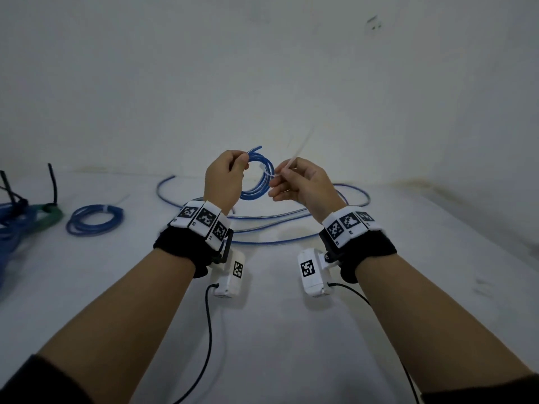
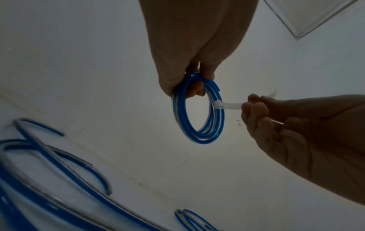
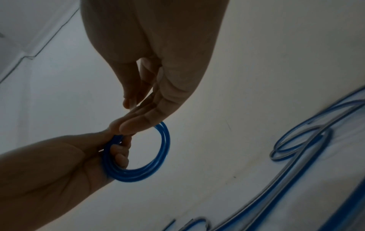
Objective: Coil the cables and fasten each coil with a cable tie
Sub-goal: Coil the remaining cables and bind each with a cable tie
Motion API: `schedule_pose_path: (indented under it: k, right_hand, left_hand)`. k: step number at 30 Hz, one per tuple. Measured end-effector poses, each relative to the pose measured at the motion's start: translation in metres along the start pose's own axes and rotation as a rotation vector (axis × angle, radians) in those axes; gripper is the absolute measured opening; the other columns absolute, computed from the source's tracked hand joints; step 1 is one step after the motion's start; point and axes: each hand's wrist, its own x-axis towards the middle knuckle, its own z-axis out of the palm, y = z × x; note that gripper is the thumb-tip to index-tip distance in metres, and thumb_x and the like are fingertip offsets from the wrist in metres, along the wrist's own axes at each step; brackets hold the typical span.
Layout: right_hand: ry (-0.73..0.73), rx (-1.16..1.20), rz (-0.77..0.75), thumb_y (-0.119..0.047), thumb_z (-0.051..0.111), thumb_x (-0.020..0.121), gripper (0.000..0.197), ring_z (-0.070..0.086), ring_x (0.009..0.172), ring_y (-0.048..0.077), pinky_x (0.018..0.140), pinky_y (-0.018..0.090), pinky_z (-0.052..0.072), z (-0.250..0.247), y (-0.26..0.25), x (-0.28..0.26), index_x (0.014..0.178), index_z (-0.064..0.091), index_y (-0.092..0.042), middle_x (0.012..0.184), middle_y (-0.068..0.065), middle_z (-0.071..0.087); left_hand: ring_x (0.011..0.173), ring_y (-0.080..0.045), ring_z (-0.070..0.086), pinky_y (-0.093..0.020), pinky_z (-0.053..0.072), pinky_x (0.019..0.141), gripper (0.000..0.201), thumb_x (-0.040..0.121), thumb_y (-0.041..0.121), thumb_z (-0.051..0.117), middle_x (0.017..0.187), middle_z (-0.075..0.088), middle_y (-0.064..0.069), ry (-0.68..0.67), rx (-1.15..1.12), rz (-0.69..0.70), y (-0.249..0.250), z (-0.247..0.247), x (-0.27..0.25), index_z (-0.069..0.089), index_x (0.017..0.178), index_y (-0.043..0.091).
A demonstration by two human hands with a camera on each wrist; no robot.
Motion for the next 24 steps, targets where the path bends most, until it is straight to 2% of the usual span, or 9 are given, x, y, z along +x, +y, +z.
schedule_pose_path:
  k: [5, 7, 8, 11, 15, 18, 19, 21, 24]
  right_hand:
    - [-0.068, -0.048, -0.001, -0.002, 0.044, 0.096, 0.015, 0.065, 0.06, 0.018, 0.062, 0.028, 0.058, 0.027, 0.011, 0.016, 0.09, 0.057, -0.003, 0.076, 0.015, 0.061]
    - [-0.074, -0.049, -0.012, 0.0, 0.044, 0.096, 0.013, 0.066, 0.06, 0.017, 0.063, 0.028, 0.058, 0.035, 0.015, 0.022, 0.092, 0.057, -0.002, 0.077, 0.015, 0.061]
    - [-0.075, -0.046, -0.018, 0.0, 0.045, 0.095, 0.012, 0.066, 0.061, 0.017, 0.064, 0.028, 0.058, 0.039, 0.015, 0.024, 0.094, 0.057, -0.001, 0.077, 0.016, 0.062]
    - [-0.065, -0.009, -0.045, 0.003, 0.046, 0.094, 0.012, 0.067, 0.062, 0.016, 0.064, 0.026, 0.058, 0.049, 0.017, 0.03, 0.099, 0.057, 0.002, 0.079, 0.018, 0.062]
    - [-0.051, 0.035, -0.055, 0.0, 0.049, 0.094, 0.011, 0.068, 0.068, 0.018, 0.068, 0.027, 0.059, 0.057, 0.022, 0.035, 0.093, 0.06, -0.001, 0.081, 0.018, 0.064]
    - [-0.035, 0.061, -0.048, -0.007, 0.05, 0.095, 0.013, 0.068, 0.073, 0.02, 0.07, 0.028, 0.058, 0.062, 0.026, 0.035, 0.095, 0.061, 0.0, 0.083, 0.016, 0.064]
    - [-0.031, 0.066, -0.049, -0.01, 0.049, 0.096, 0.016, 0.069, 0.074, 0.02, 0.07, 0.028, 0.058, 0.063, 0.027, 0.036, 0.095, 0.061, 0.0, 0.083, 0.016, 0.064]
    - [-0.027, 0.065, -0.058, -0.014, 0.046, 0.097, 0.02, 0.068, 0.076, 0.021, 0.071, 0.029, 0.058, 0.063, 0.028, 0.036, 0.093, 0.061, -0.001, 0.085, 0.017, 0.063]
    - [-0.024, 0.052, -0.072, -0.015, 0.045, 0.098, 0.022, 0.069, 0.077, 0.021, 0.074, 0.032, 0.059, 0.064, 0.03, 0.037, 0.094, 0.061, 0.0, 0.086, 0.018, 0.064]
  left_hand:
    - [0.062, -0.006, 0.049, -0.031, 0.044, 0.07, 0.024, 0.095, 0.017, 0.049, 0.071, 0.058, 0.007, 0.021, 0.038, 0.062, -0.006, -0.018, 0.006, 0.067, 0.105, 0.005]
    - [0.063, -0.006, 0.051, -0.031, 0.045, 0.07, 0.025, 0.094, 0.016, 0.05, 0.078, 0.064, 0.002, 0.013, 0.05, 0.069, -0.008, -0.023, 0.007, 0.067, 0.108, 0.005]
    - [0.066, -0.011, 0.055, -0.032, 0.047, 0.073, 0.026, 0.094, 0.016, 0.051, 0.084, 0.066, -0.003, 0.011, 0.046, 0.062, -0.009, -0.025, 0.007, 0.067, 0.11, 0.005]
    - [0.091, -0.029, 0.063, -0.037, 0.05, 0.086, 0.029, 0.093, 0.016, 0.054, 0.105, 0.069, -0.013, 0.014, 0.01, 0.002, -0.014, -0.027, 0.005, 0.063, 0.117, 0.004]
    - [0.087, -0.02, 0.062, -0.042, 0.052, 0.088, 0.031, 0.091, 0.016, 0.057, 0.102, 0.066, -0.006, 0.042, -0.041, -0.045, -0.018, -0.029, 0.005, 0.061, 0.119, 0.005]
    - [0.092, -0.023, 0.065, -0.039, 0.053, 0.088, 0.034, 0.09, 0.02, 0.059, 0.1, 0.066, -0.005, 0.06, -0.081, -0.073, -0.023, -0.033, 0.006, 0.06, 0.123, 0.011]
    - [0.086, -0.022, 0.065, -0.036, 0.054, 0.085, 0.033, 0.089, 0.02, 0.06, 0.092, 0.066, -0.004, 0.065, -0.094, -0.074, -0.023, -0.033, 0.005, 0.06, 0.121, 0.012]
    - [0.072, -0.018, 0.063, -0.034, 0.055, 0.078, 0.017, 0.087, 0.018, 0.063, 0.079, 0.063, -0.002, 0.097, -0.134, -0.067, -0.025, -0.034, 0.004, 0.06, 0.104, 0.017]
    - [0.071, -0.02, 0.065, -0.036, 0.056, 0.074, 0.011, 0.086, 0.017, 0.064, 0.08, 0.063, -0.003, 0.127, -0.165, -0.075, -0.028, -0.036, 0.003, 0.054, 0.084, 0.021]
